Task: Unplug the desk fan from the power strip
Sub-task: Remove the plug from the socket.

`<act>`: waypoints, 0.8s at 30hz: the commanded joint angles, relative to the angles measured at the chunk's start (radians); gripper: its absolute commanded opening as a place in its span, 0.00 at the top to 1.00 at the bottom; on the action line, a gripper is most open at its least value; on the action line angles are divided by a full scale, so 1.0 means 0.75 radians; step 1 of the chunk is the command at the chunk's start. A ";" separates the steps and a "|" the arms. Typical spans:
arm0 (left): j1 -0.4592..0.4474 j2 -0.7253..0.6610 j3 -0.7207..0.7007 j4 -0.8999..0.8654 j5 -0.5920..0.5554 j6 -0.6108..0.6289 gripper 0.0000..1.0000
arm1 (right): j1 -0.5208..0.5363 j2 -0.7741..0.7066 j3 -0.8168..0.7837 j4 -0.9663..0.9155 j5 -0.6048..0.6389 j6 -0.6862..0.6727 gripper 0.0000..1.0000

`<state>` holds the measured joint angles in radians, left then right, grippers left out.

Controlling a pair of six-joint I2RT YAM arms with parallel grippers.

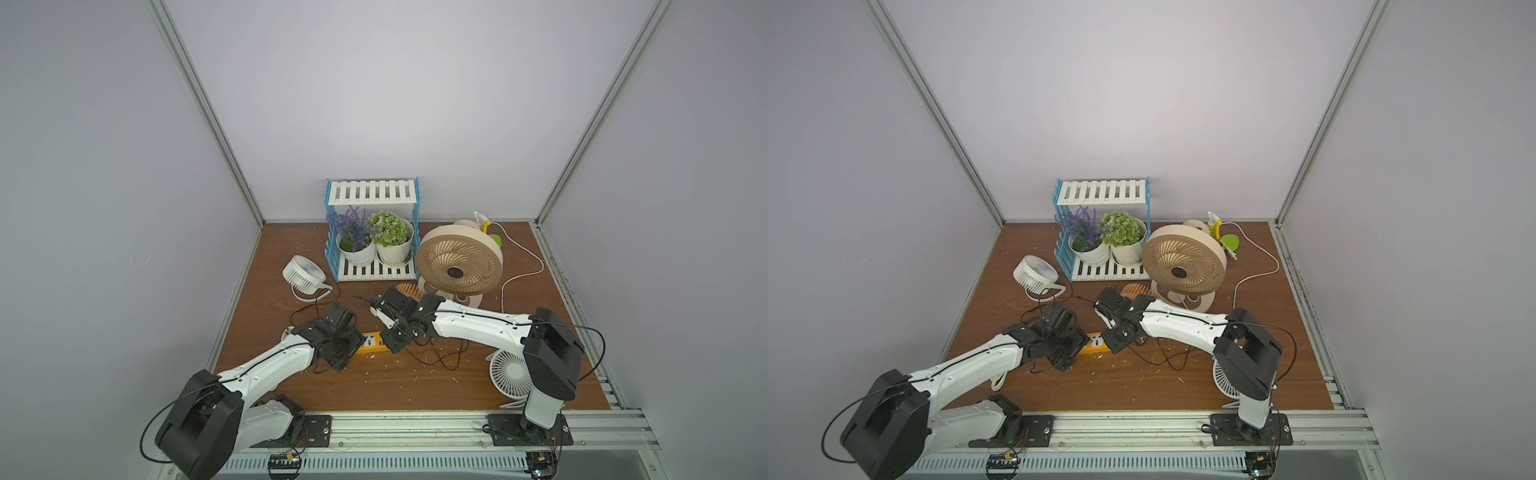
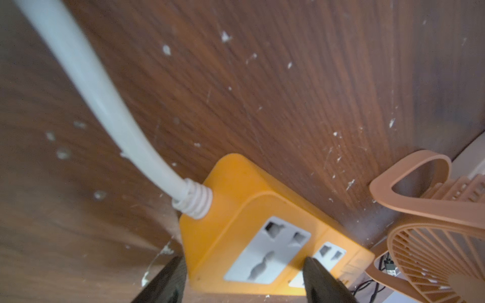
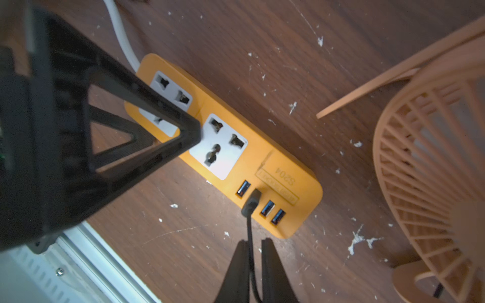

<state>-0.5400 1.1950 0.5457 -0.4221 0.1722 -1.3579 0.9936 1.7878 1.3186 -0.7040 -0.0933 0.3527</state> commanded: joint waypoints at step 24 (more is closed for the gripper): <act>-0.028 0.117 0.016 -0.253 -0.070 0.000 0.29 | 0.001 -0.175 -0.028 0.086 -0.035 -0.039 1.00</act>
<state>-0.5522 1.2438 0.5896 -0.4698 0.1722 -1.3609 0.9947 1.6955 1.2964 -0.6689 -0.1059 0.3359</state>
